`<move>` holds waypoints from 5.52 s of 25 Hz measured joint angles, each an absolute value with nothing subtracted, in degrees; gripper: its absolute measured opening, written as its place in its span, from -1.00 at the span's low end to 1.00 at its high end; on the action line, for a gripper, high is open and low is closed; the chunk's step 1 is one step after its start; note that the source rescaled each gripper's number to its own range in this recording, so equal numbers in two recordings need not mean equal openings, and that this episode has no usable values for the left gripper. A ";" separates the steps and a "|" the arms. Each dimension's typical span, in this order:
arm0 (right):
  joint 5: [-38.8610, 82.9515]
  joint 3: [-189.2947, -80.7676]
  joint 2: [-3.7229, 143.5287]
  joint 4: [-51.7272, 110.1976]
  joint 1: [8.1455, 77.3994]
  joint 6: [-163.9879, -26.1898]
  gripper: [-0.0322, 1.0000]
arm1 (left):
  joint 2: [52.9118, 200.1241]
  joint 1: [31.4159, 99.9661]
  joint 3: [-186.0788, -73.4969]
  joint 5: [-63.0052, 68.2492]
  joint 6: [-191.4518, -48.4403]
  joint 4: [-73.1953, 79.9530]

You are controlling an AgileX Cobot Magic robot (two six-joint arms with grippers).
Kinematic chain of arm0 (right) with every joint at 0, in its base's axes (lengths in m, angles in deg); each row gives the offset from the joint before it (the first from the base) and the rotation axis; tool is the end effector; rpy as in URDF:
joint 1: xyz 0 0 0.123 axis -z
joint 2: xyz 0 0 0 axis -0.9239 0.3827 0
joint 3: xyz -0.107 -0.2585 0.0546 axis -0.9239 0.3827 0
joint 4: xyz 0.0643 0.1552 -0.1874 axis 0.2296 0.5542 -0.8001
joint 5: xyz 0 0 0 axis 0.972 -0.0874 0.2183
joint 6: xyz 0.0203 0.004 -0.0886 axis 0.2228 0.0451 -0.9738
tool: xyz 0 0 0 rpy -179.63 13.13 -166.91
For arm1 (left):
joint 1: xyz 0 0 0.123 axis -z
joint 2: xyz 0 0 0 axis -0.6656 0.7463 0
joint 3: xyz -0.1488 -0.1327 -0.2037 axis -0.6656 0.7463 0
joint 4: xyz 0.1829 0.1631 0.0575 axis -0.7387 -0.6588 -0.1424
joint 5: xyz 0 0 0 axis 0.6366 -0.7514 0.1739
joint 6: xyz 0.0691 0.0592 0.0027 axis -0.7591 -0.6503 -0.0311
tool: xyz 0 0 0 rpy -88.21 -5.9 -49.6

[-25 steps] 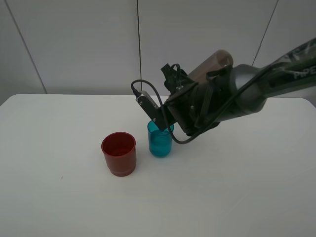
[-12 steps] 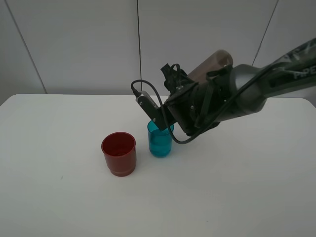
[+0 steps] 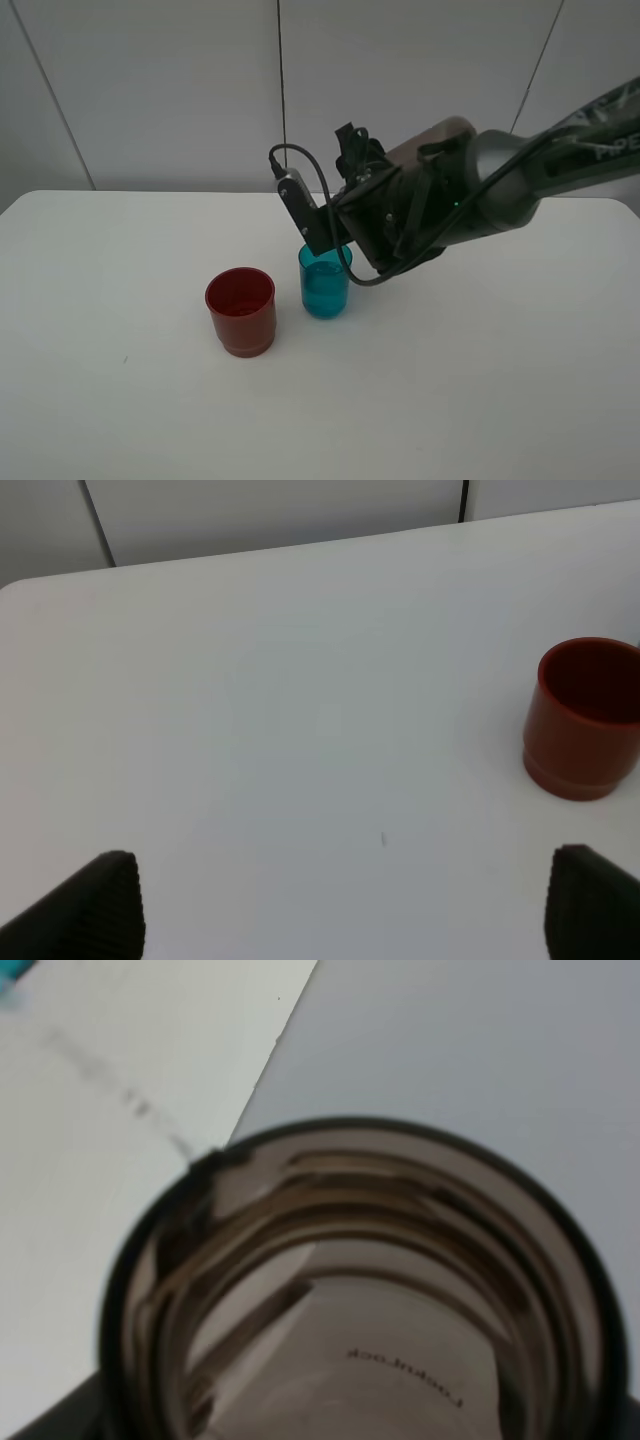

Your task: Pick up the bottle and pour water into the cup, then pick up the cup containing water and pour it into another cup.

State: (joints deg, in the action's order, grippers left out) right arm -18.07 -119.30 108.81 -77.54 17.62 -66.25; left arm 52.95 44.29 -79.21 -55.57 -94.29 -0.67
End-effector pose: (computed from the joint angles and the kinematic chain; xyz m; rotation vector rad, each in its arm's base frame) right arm 0.3048 0.2558 0.1842 -1.9316 1.1241 -1.3746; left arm -0.0090 -0.0128 0.2780 0.2066 2.0341 -0.1338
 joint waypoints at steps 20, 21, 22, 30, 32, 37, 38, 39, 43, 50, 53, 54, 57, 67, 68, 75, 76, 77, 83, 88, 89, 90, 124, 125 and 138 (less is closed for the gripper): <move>-4.55 -119.30 95.12 -62.89 21.01 -36.88 -0.93 | 52.95 44.29 -79.21 -55.57 -94.29 -0.67; -3.47 -119.30 94.25 -61.41 22.23 -35.96 -0.93 | 52.95 44.29 -79.21 -55.57 -94.29 -0.67; -2.66 -119.30 93.42 -59.65 23.57 -35.41 -0.93 | 52.95 44.29 -79.21 -55.57 -94.29 -0.67; 6.16 -119.30 88.91 -48.06 35.69 -34.80 -0.93 | 52.95 44.29 -79.21 -55.57 -94.29 -0.67; 9.15 -119.30 88.52 -45.61 38.55 -34.75 -0.93 | 52.95 44.29 -79.21 -55.57 -94.29 -0.67; 16.19 -118.49 88.33 -41.32 44.97 -34.75 -0.93 | 52.95 44.29 -79.21 -55.57 -94.29 -0.67; 18.43 -117.81 88.33 -40.61 46.07 -34.75 -0.93 | 52.95 44.29 -79.21 -55.57 -94.29 -0.67; 20.85 -116.96 88.33 -40.05 47.39 -34.75 -0.93 | 52.95 44.29 -79.21 -55.57 -94.29 -0.67; 30.29 -113.57 88.33 -36.44 52.49 -34.75 -0.93 | 52.95 44.29 -79.21 -55.57 -94.29 -0.67; 37.02 -112.46 90.50 -33.86 59.24 -34.75 -0.94 | 52.95 44.29 -79.21 -55.57 -94.29 -0.67; 39.02 -112.46 93.36 -33.02 60.44 -34.75 -0.94 | 52.95 44.29 -79.21 -55.57 -94.29 -0.67; 39.68 -112.46 94.30 -32.72 60.58 -34.75 -0.94 | 52.95 44.29 -79.21 -55.57 -94.29 -0.67; 41.13 -112.46 96.54 -31.36 60.63 -35.12 -0.94 | 52.95 44.29 -79.21 -55.57 -94.29 -0.67; 44.22 -112.35 100.09 -30.92 60.63 -36.78 -0.94 | 52.95 44.29 -79.21 -55.57 -94.29 -0.67; 44.34 -112.35 100.29 -30.92 60.63 -37.52 -0.94 | 52.95 44.29 -79.21 -55.57 -94.29 -0.67; 44.59 -112.35 100.75 -30.52 60.63 -39.21 -0.94 | 52.95 44.29 -79.21 -55.57 -94.29 -0.67; 44.59 -112.35 100.75 -30.52 60.63 -39.21 -0.94 | 52.95 44.29 -79.21 -55.57 -94.29 -0.67; 44.59 -112.35 100.75 -30.52 60.63 -39.21 -0.94 | 52.95 44.29 -79.21 -55.57 -94.29 -0.67; 44.59 -112.35 100.75 -30.52 60.63 -39.21 -0.94 | 52.95 44.29 -79.21 -55.57 -94.29 -0.67; 44.59 -112.35 100.75 -29.38 60.63 -39.25 -0.94 | 52.95 44.29 -79.21 -55.57 -94.29 -0.67; 44.59 -112.35 100.75 -29.16 60.63 -39.25 -0.94 | 52.95 44.29 -79.21 -55.57 -94.29 -0.67; 44.59 -112.35 100.75 -28.91 60.63 -39.25 -0.94 | 52.95 44.29 -79.21 -55.57 -94.29 -0.67; 40.39 -110.21 90.59 -28.03 60.49 -39.20 0.82 | 52.95 44.29 -79.21 -55.57 -94.29 -0.67; 41.99 -109.05 89.17 -27.70 60.38 -39.20 0.82 | 52.95 44.29 -79.21 -55.57 -94.29 -0.67; 42.21 -92.77 70.26 -23.17 56.64 -39.04 0.82 | 52.95 44.29 -79.21 -55.57 -94.29 -0.67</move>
State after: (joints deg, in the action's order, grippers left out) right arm 42.21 -92.77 70.26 -23.17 56.64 -39.04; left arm 52.95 44.29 -79.21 -55.57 -94.29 -0.67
